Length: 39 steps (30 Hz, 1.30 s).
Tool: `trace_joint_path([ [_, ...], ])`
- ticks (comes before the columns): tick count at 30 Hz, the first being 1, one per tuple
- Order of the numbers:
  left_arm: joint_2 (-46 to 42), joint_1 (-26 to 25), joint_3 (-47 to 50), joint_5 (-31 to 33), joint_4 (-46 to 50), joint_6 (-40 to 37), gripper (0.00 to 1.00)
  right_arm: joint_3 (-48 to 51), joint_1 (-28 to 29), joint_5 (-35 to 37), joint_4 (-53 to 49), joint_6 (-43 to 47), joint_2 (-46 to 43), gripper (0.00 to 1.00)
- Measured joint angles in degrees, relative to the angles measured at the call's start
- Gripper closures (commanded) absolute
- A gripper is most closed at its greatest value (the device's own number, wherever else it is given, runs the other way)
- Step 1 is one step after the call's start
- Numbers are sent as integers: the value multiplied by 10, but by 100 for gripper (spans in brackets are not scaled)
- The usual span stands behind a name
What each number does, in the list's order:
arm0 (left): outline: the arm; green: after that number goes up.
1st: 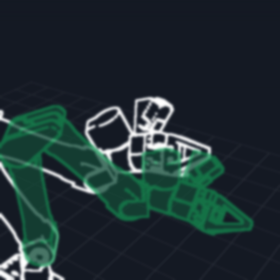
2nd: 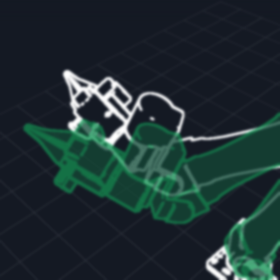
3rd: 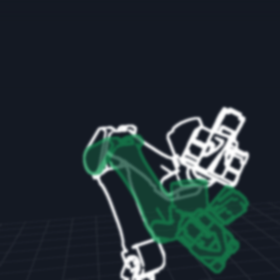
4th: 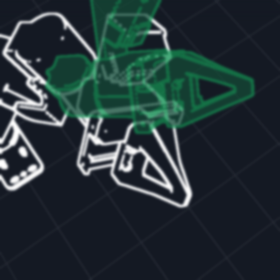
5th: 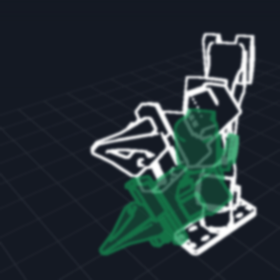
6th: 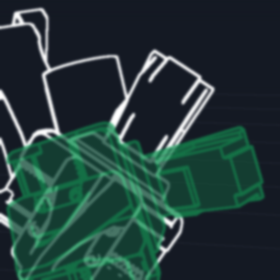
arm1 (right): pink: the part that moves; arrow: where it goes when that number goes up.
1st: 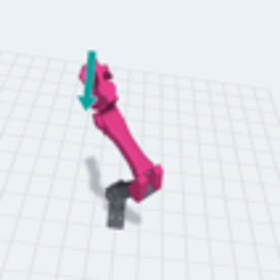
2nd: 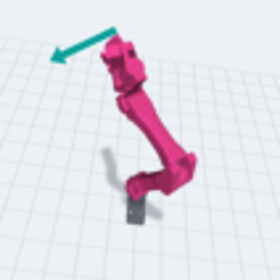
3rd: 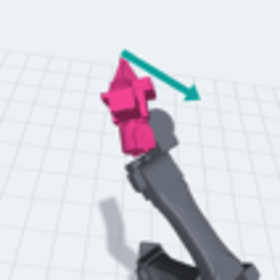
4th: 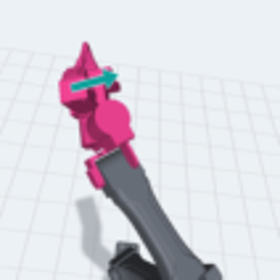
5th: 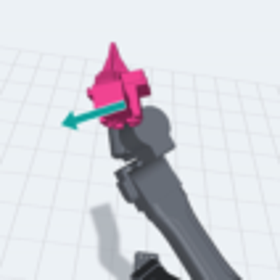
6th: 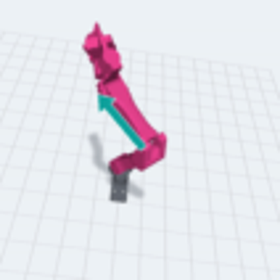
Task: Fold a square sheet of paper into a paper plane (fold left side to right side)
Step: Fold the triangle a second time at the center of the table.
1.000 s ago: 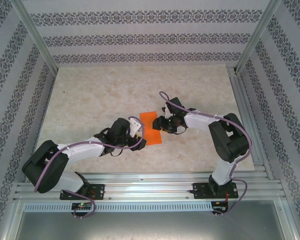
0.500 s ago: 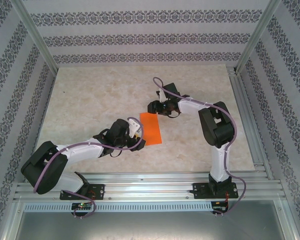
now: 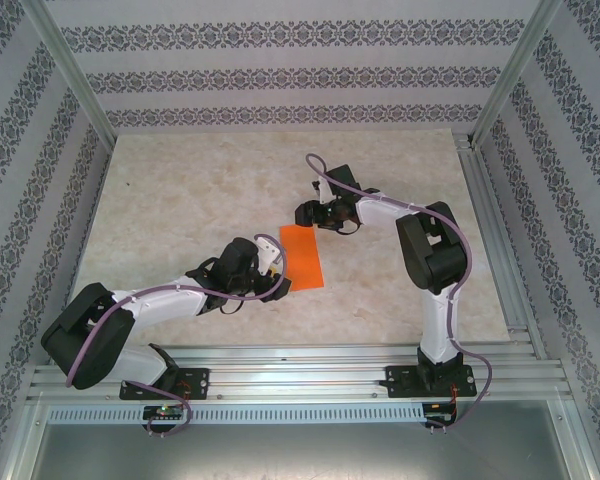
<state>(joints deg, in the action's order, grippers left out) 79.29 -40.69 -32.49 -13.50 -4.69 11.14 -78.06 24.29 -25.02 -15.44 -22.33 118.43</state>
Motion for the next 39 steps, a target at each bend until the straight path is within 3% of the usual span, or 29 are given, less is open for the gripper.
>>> trace_joint_path([
  [4, 0, 0, 0, 2, 0, 0, 44, 0, -1, 0, 0, 0, 4, 38],
  [11, 0, 0, 0, 4, 0, 0, 44, 0, 0, -12, 0, -2, 12, 49],
  [18, 0, 0, 0, 4, 0, 0, 44, 16, 0, -30, 13, -2, 10, 49],
  [30, 0, 0, 0, 4, 0, 0, 44, 124, 5, -69, 55, -26, -57, 49],
  [39, 0, 0, 0, 4, 0, 0, 44, 170, 35, -73, 81, -46, -91, 49],
])
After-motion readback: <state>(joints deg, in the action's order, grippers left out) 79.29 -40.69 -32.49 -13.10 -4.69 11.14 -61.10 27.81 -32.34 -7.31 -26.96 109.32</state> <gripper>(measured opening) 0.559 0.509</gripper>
